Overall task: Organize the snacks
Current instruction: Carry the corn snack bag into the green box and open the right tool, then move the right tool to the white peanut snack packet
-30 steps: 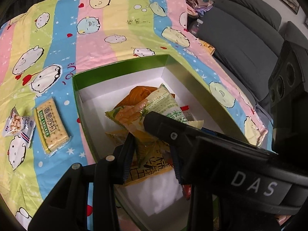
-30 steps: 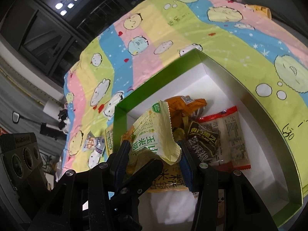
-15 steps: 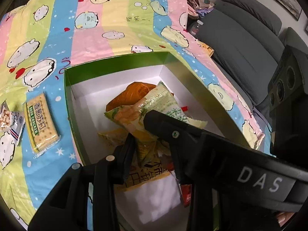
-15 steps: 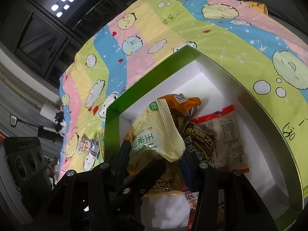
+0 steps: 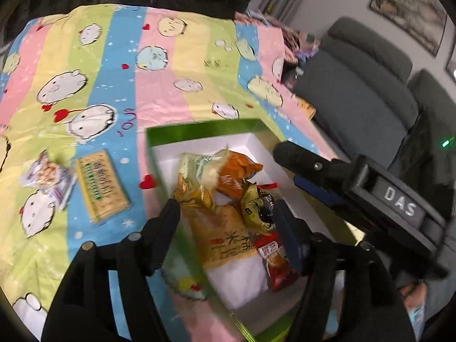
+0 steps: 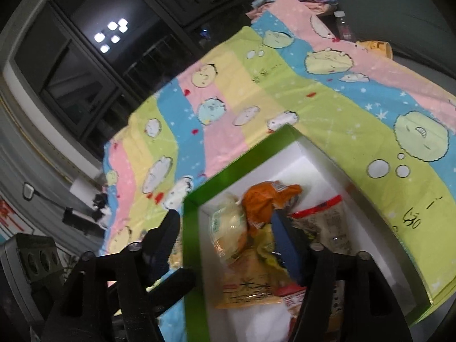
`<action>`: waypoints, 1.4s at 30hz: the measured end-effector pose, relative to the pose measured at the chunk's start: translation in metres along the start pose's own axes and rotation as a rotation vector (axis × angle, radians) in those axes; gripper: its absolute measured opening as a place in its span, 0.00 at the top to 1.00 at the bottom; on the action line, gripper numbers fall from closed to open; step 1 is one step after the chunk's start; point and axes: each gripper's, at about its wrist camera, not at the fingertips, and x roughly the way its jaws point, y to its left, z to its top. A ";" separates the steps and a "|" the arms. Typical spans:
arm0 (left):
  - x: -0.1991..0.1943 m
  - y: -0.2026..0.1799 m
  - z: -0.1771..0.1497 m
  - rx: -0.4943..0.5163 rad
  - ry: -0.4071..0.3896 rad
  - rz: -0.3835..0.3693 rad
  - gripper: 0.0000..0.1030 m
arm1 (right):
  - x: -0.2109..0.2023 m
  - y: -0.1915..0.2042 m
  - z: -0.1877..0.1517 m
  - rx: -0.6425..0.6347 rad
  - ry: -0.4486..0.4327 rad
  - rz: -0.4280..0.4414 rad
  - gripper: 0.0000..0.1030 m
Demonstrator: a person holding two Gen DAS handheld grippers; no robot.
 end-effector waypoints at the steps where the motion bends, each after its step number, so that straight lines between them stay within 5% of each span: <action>1: -0.009 0.006 0.000 -0.014 -0.011 0.007 0.28 | 0.000 0.003 -0.001 -0.008 0.007 0.011 0.34; 7: -0.055 0.044 -0.007 -0.104 -0.087 0.088 0.18 | 0.004 0.040 -0.010 -0.080 0.014 0.036 0.20; 13: -0.086 0.080 -0.018 -0.077 -0.092 0.145 0.14 | 0.015 0.078 -0.026 -0.145 0.011 0.073 0.12; 22: -0.105 0.164 -0.042 -0.196 -0.124 0.301 0.07 | 0.052 0.128 -0.060 -0.247 0.145 0.055 0.12; 26: -0.103 0.192 -0.058 -0.267 -0.100 0.265 0.07 | 0.063 0.137 -0.069 -0.265 0.197 0.045 0.12; 30: -0.098 0.206 -0.068 -0.275 -0.077 0.283 0.07 | 0.061 0.141 -0.074 -0.189 0.290 0.129 0.12; 33: -0.095 0.216 -0.071 -0.313 -0.069 0.282 0.07 | 0.060 0.152 -0.079 -0.246 0.254 0.097 0.12; 36: -0.090 0.223 -0.071 -0.332 -0.055 0.295 0.07 | 0.080 0.165 -0.081 -0.303 0.287 -0.017 0.12; 42: -0.094 0.235 -0.071 -0.379 -0.055 0.300 0.07 | 0.134 0.201 -0.077 -0.457 0.329 -0.077 0.12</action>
